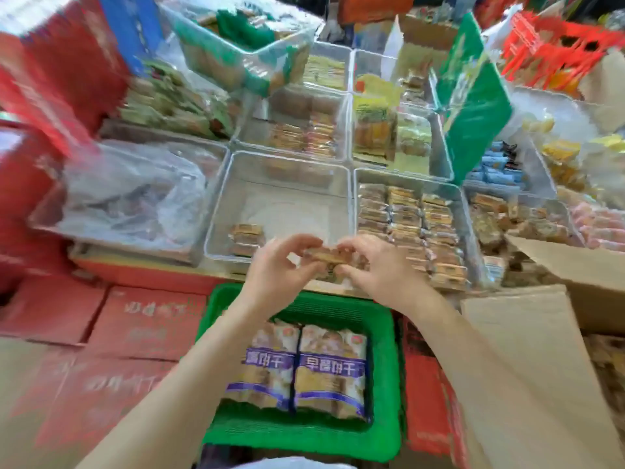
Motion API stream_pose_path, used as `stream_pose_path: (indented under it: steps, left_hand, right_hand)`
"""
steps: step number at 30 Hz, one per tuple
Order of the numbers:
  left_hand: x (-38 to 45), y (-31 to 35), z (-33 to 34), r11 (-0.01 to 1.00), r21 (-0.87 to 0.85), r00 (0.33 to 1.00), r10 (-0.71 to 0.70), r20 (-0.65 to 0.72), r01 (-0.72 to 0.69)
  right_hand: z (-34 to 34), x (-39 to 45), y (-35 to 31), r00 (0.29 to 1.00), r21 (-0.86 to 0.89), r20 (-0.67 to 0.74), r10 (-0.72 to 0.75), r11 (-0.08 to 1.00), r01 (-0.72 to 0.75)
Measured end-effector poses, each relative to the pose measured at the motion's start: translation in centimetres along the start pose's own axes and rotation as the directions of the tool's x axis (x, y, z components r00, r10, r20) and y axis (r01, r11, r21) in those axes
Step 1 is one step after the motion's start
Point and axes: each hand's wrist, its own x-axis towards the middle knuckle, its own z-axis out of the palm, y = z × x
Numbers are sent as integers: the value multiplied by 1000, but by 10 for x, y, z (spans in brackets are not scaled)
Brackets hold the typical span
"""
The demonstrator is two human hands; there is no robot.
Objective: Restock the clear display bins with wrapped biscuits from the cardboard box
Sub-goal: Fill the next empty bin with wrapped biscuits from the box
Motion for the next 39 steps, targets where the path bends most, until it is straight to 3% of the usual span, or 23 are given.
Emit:
stream_pose_path:
  steps: [4, 8, 12, 18, 24, 29, 36, 39]
  left_hand:
    - [14, -92, -64, 990, 7, 990, -139, -8, 139]
    - [28, -155, -99, 906, 384, 976, -212, 55, 175]
    - [34, -188, -106, 788, 614, 966, -195, 171, 50]
    - [34, -199, -100, 741, 671, 963, -179, 202, -3]
    - [35, -206, -97, 742, 670, 968, -142, 207, -35]
    - [34, -208, -94, 709, 704, 970, -141, 198, -41]
    - [36, -197, -101, 691, 722, 947, -212, 241, -29]
    - [38, -193, -105, 697, 717, 934, -243, 262, -20]
  right_hand:
    - [74, 77, -57, 995, 121, 50, 88, 988, -94]
    - [101, 123, -68, 961, 109, -100, 258, 963, -247]
    - [105, 177, -60, 922, 29, -180, 344, 938, -345]
    - [156, 248, -57, 919, -47, -140, 369, 924, -379]
    - [202, 266, -47, 944, -320, 51, 326, 901, -294]
    - [211, 249, -52, 948, -601, 134, 288, 785, -154]
    - [195, 232, -60, 874, -495, 344, 343, 857, -142]
    - [180, 216, -72, 903, -383, 352, 248, 918, -103]
